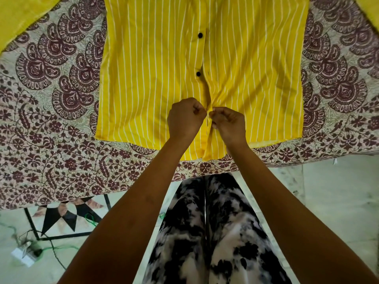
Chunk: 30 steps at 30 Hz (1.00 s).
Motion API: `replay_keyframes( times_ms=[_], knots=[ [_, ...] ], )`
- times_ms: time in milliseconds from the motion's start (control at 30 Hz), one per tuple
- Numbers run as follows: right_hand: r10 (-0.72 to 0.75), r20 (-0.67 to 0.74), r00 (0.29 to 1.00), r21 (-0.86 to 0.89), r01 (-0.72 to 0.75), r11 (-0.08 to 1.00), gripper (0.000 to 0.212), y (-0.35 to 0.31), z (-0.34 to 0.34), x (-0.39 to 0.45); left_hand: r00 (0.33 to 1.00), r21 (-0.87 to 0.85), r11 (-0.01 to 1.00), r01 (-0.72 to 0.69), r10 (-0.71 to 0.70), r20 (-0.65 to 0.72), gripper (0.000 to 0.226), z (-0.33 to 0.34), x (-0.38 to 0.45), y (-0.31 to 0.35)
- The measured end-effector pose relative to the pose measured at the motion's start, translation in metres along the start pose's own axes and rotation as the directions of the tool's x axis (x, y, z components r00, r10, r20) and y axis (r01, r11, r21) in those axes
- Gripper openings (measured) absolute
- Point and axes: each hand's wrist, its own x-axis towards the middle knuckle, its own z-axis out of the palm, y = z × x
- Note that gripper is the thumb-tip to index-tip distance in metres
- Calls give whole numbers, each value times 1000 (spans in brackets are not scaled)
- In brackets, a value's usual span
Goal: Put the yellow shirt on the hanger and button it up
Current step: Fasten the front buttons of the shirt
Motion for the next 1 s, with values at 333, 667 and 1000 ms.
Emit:
replay_keyframes(
  times_ms=[333, 667, 1000],
  knots=[
    [-37, 14, 999, -57, 38, 998, 10, -1, 3, 1, 1000, -157, 988, 13, -11, 14, 10, -1, -1, -4],
    [-112, -23, 993, -122, 109, 987, 13, 2, 3, 2, 999, -79, 996, -34, 32, -26, 8, 3, -1, 0],
    [-53, 76, 996, -12, 54, 998, 26, 2, 1, 2, 1000, -121, 993, 0, -1, -6, 16, 2, 2, -2]
  ],
)
